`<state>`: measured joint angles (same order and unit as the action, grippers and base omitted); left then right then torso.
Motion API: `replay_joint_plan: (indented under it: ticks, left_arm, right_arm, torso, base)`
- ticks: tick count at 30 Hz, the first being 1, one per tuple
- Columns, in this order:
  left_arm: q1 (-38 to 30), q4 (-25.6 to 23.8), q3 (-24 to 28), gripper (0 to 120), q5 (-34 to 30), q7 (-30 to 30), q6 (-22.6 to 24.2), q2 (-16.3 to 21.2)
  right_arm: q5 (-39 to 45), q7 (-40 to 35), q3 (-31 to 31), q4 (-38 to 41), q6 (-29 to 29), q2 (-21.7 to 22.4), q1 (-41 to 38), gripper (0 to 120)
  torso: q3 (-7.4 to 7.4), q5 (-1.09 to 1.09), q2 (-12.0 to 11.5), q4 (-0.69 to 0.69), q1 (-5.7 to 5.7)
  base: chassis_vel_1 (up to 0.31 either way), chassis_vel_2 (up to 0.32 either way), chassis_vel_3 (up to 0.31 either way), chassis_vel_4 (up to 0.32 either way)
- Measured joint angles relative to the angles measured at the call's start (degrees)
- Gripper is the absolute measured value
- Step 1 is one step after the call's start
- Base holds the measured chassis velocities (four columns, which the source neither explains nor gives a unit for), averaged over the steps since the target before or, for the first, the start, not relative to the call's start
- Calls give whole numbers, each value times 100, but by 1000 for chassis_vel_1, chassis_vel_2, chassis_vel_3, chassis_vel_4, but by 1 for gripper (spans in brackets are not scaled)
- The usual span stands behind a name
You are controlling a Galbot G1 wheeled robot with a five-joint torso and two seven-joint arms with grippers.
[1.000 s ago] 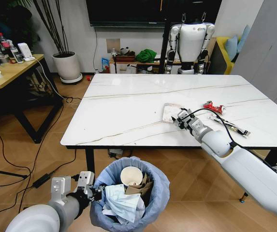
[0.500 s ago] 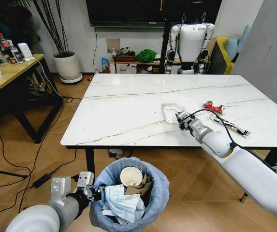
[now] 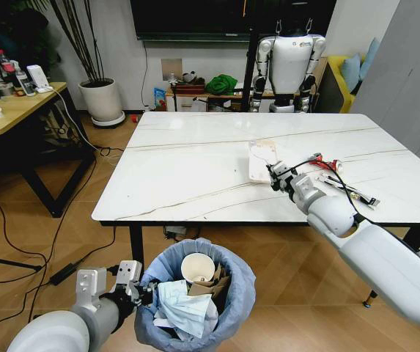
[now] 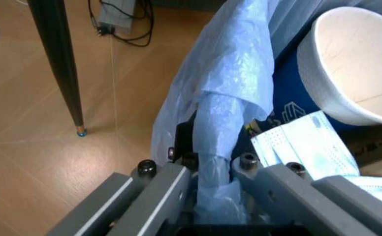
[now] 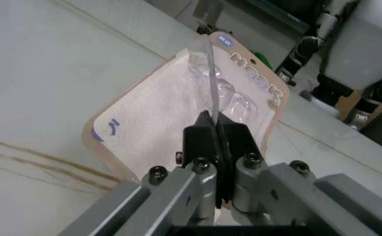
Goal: Pick up the trash bin and place the trash from the table into it.
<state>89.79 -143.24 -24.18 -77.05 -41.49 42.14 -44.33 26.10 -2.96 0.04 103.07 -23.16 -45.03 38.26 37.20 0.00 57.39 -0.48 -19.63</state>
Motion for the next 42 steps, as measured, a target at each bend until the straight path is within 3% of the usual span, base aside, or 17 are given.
replay_joint_plan:
  ticks: [11, 23, 34, 42]
  left_arm:
    - [21, 0, -1, 0, 6, -98, 0, -46]
    - [-35, 0, 35, 0, -22, -205, 0, -88]
    - [-186, 0, 45, 0, -305, -470, 0, 90]
    - [-286, 0, 54, 0, -719, -810, 0, 281]
  right_arm:
    - [1636, 371, 851, 1665, -156, 723, 288, 0]
    - [3142, 1064, 929, 3177, -25, 945, 1091, 0]
    - [3088, 1704, 844, 3606, 19, 1031, 1739, 0]
    - [2040, 2625, 926, 3557, 190, 1038, 2441, 0]
  torso:
    - [-1, -1, 0, -2, 0]
    - [0, 0, 0, -1, 0]
    - [0, -1, 0, 0, 0]
    - [0, -1, 0, 0, -1]
  base:
    - [0, 0, 0, 0]
    - [0, 0, 0, 0]
    - [0, 0, 0, 0]
    - [0, 0, 0, 0]
